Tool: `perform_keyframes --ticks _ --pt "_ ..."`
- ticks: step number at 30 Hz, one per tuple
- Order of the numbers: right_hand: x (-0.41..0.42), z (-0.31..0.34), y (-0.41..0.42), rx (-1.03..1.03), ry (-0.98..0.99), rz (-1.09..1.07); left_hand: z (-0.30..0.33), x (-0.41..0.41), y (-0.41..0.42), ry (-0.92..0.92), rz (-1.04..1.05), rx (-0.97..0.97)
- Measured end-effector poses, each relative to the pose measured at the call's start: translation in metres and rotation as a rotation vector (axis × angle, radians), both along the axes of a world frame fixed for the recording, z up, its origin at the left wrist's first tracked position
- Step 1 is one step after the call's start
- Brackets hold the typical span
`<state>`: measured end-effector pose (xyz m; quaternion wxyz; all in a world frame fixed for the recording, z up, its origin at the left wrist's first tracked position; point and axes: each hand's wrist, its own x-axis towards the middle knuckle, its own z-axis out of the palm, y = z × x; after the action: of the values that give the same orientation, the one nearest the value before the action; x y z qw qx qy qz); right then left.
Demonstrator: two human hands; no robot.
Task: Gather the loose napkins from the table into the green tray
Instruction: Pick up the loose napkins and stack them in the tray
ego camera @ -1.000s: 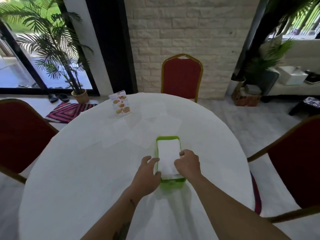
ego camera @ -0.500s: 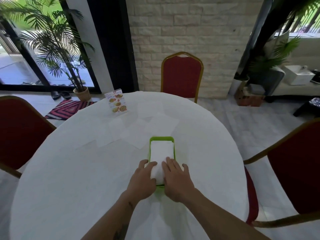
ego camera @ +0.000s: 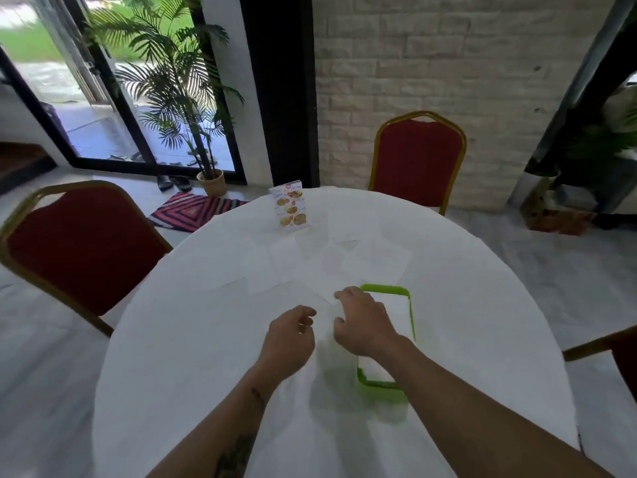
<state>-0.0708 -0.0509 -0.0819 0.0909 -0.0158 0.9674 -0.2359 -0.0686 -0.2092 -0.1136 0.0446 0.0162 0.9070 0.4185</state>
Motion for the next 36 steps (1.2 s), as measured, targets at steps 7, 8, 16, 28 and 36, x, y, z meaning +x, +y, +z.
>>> perform_keyframes --ticks 7,8,16,28,36 --pt "-0.039 -0.013 -0.082 -0.019 -0.095 -0.003 -0.016 -0.040 -0.095 -0.056 0.117 0.054" --pt "-0.044 -0.018 -0.094 -0.023 -0.110 -0.004 -0.021 -0.047 -0.109 -0.056 0.121 0.054" --pt "-0.101 -0.052 -0.194 -0.027 -0.182 -0.023 -0.048 -0.142 -0.204 -0.039 0.104 -0.132" --pt "-0.104 -0.081 -0.216 -0.001 -0.261 -0.097 -0.103 -0.154 -0.247 -0.057 -0.223 -0.557" --pt "-0.066 -0.091 -0.211 -0.031 -0.240 -0.097 -0.111 -0.079 -0.241 0.035 -0.129 -0.519"
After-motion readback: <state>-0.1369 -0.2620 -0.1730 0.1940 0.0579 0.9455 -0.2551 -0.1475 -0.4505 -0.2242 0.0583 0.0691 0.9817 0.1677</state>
